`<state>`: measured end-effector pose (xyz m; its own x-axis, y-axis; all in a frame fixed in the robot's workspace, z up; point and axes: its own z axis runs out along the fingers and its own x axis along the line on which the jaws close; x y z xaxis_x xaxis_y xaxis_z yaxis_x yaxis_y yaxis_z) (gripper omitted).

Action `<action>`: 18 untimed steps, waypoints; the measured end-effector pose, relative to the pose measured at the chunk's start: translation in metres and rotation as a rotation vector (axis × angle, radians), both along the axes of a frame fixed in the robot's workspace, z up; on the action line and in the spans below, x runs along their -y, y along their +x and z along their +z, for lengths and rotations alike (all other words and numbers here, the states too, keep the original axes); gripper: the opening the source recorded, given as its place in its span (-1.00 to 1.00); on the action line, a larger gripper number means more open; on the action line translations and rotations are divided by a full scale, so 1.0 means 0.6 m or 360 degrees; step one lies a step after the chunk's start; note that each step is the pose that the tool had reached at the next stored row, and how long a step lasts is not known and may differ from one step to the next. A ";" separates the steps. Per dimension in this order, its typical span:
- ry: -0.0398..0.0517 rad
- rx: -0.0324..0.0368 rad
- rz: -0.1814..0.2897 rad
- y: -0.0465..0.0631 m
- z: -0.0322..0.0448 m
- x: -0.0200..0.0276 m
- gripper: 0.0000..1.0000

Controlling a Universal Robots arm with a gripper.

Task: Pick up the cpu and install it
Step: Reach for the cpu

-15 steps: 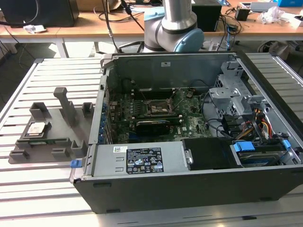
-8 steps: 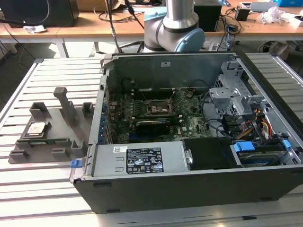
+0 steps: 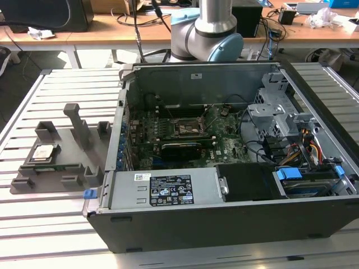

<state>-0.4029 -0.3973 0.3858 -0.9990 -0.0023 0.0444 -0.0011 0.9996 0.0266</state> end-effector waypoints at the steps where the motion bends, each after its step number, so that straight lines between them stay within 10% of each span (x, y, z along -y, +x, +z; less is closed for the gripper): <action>1: 0.0000 0.0000 0.0008 0.004 -0.002 -0.0011 -0.79; 18: -0.0001 0.0000 0.0036 0.026 -0.019 -0.0103 -0.79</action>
